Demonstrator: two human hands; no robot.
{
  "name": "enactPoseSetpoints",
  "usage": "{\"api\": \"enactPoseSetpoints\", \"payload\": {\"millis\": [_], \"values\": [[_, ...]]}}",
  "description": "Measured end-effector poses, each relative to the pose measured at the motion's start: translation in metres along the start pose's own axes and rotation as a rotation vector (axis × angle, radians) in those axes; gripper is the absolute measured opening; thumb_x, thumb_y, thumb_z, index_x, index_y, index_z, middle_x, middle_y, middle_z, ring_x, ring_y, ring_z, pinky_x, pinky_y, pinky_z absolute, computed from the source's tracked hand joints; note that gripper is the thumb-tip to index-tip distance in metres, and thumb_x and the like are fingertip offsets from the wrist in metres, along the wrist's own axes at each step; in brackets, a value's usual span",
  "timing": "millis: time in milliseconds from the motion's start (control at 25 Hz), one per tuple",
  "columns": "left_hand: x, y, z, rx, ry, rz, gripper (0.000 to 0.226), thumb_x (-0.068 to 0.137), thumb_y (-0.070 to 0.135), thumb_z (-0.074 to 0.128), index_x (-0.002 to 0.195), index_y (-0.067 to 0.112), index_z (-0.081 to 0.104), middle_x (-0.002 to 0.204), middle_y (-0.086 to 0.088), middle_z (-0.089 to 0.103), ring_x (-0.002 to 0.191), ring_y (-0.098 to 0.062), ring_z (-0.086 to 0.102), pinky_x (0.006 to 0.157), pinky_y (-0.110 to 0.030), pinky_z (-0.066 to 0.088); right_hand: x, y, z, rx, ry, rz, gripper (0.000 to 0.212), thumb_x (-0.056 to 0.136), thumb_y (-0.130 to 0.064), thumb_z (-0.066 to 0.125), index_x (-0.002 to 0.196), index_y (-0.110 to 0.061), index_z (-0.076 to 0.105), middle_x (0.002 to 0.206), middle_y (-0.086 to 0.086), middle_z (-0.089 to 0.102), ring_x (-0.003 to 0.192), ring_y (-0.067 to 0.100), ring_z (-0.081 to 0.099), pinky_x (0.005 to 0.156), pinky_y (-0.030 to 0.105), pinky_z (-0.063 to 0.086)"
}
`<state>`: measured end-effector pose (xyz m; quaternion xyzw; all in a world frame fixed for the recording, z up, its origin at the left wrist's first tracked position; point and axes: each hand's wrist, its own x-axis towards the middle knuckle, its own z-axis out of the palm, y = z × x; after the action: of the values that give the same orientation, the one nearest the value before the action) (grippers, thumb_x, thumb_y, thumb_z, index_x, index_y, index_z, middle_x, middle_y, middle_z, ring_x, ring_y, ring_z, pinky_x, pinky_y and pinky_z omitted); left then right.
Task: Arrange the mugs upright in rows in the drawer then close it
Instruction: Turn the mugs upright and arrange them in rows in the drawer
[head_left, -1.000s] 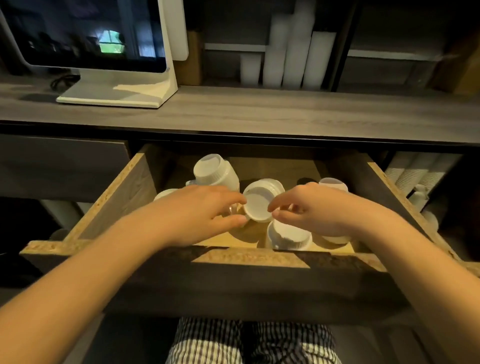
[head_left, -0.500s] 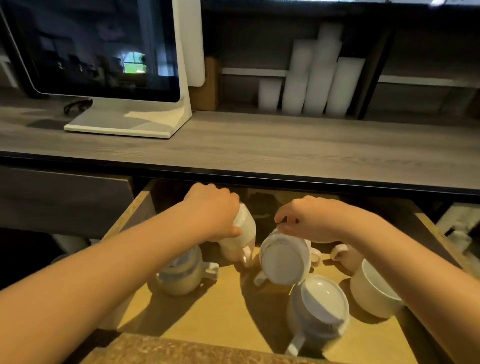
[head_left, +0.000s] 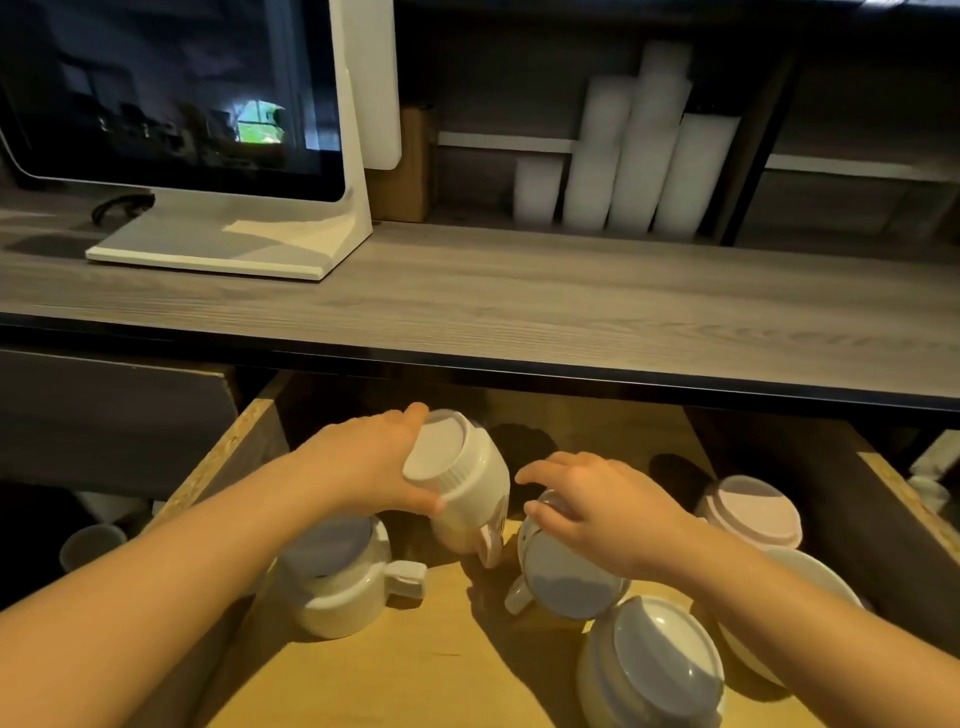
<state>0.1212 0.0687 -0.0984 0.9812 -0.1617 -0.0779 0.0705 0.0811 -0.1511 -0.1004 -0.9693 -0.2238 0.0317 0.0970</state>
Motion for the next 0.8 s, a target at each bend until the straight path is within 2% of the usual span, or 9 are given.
{"api": "enactPoseSetpoints", "payload": {"millis": [80, 200, 360, 480, 560, 680, 800], "values": [[0.005, -0.007, 0.003, -0.246, -0.007, 0.018, 0.075, 0.068, 0.052, 0.074, 0.126, 0.026, 0.034, 0.117, 0.007, 0.052, 0.102, -0.011, 0.054, 0.083, -0.026, 0.052, 0.000, 0.000, 0.004, 0.009, 0.006, 0.007, 0.038, 0.095, -0.044, 0.038, 0.131, -0.033, 0.045, 0.128, -0.007, 0.056, 0.113, 0.011, 0.053, 0.093, 0.026, 0.045], [0.008, -0.006, 0.010, -0.352, 0.072, 0.001, 0.073, 0.065, 0.050, 0.077, 0.119, 0.024, 0.036, 0.112, 0.005, 0.051, 0.097, -0.013, 0.055, 0.078, -0.024, 0.055, 0.000, 0.001, 0.004, 0.006, -0.001, 0.003, 0.038, 0.096, -0.044, 0.036, 0.130, -0.032, 0.047, 0.128, -0.008, 0.056, 0.115, 0.010, 0.051, 0.094, 0.025, 0.043], [0.005, -0.001, 0.009, -0.264, 0.148, -0.049, 0.075, 0.061, 0.054, 0.078, 0.118, 0.023, 0.037, 0.111, 0.004, 0.052, 0.094, -0.014, 0.056, 0.075, -0.026, 0.057, -0.001, 0.001, 0.002, 0.005, -0.009, 0.013, 0.039, 0.096, -0.044, 0.037, 0.131, -0.032, 0.046, 0.131, -0.008, 0.054, 0.116, 0.011, 0.051, 0.095, 0.025, 0.043], [-0.004, 0.005, -0.005, -0.106, 0.190, 0.024, 0.073, 0.059, 0.059, 0.075, 0.113, 0.026, 0.039, 0.107, 0.006, 0.055, 0.093, -0.013, 0.057, 0.075, -0.029, 0.057, -0.004, 0.001, -0.004, 0.016, 0.004, 0.031, 0.044, 0.095, -0.044, 0.040, 0.137, -0.033, 0.039, 0.138, -0.008, 0.048, 0.120, 0.011, 0.051, 0.096, 0.025, 0.043], [-0.011, 0.009, -0.015, -0.086, 0.216, 0.053, 0.071, 0.059, 0.060, 0.075, 0.112, 0.027, 0.041, 0.104, 0.008, 0.055, 0.092, -0.012, 0.056, 0.075, -0.029, 0.056, -0.006, 0.005, -0.010, 0.053, 0.026, 0.052, 0.049, 0.094, -0.044, 0.043, 0.141, -0.035, 0.032, 0.144, -0.009, 0.042, 0.123, 0.011, 0.049, 0.096, 0.025, 0.043], [-0.016, 0.011, -0.029, -0.370, 0.193, 0.008, 0.063, 0.058, 0.059, 0.075, 0.105, 0.025, 0.051, 0.100, 0.007, 0.059, 0.089, -0.012, 0.060, 0.073, -0.027, 0.056, -0.006, 0.010, -0.017, 0.334, 0.065, 0.058, 0.061, 0.088, -0.045, 0.054, 0.142, -0.040, 0.024, 0.148, -0.013, 0.034, 0.125, 0.002, 0.040, 0.096, 0.021, 0.038], [-0.016, 0.009, -0.039, -0.705, 0.173, -0.008, 0.075, 0.046, 0.071, 0.069, 0.098, 0.018, 0.060, 0.097, -0.001, 0.064, 0.088, -0.016, 0.064, 0.066, -0.025, 0.054, -0.009, 0.008, -0.023, 0.639, 0.105, -0.039, 0.080, 0.077, -0.040, 0.071, 0.140, -0.045, 0.021, 0.143, -0.022, 0.032, 0.117, -0.013, 0.034, 0.094, 0.011, 0.028]]}}
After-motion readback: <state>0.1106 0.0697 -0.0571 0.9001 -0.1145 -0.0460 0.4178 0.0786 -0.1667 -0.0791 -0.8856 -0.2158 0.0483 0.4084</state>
